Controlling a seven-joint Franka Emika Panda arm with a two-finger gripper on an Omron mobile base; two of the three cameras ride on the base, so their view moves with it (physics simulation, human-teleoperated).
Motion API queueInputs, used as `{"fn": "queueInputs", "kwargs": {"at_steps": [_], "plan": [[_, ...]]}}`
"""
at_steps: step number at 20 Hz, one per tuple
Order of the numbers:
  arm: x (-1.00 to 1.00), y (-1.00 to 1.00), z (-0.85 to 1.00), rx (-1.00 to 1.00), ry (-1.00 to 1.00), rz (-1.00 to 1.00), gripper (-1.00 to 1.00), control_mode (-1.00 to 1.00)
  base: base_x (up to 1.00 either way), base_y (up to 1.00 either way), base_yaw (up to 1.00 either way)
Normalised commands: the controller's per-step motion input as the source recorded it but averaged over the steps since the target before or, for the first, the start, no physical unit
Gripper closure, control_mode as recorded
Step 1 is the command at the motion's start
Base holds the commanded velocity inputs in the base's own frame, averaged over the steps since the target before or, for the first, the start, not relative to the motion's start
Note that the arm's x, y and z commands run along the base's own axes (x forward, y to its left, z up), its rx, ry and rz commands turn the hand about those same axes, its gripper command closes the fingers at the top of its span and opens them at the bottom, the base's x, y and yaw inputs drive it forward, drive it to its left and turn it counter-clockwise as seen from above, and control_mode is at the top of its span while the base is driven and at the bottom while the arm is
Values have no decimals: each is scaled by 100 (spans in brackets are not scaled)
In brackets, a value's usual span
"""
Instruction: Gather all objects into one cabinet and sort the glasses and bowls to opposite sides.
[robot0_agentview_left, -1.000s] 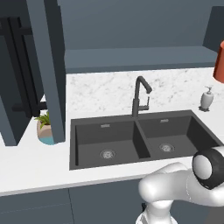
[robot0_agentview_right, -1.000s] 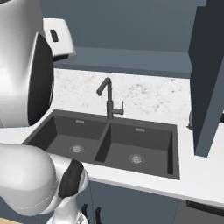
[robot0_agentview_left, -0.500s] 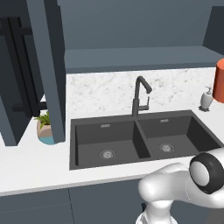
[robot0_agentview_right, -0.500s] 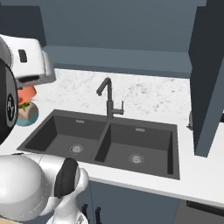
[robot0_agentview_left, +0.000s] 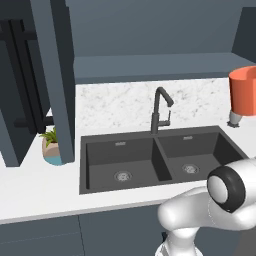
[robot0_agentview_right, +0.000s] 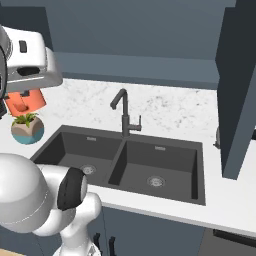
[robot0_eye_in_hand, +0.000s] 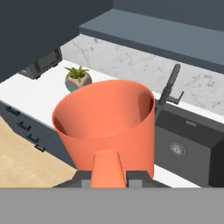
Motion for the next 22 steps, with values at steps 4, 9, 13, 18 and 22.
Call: {"fn": "queueInputs", "kwargs": {"at_steps": [4, 9, 13, 18, 22], "plan": [[-1, 0, -6, -4, 0, 0, 100, -100, 0, 0, 0], [-2, 0, -9, -4, 0, 0, 100, -100, 0, 0, 0], [0, 0, -4, 0, 0, 0, 100, -100, 0, 0, 0], [0, 0, -1, 0, 0, 0, 100, -100, 0, 0, 0], [0, 0, 0, 0, 0, 0, 100, -100, 0, 0, 0]]}}
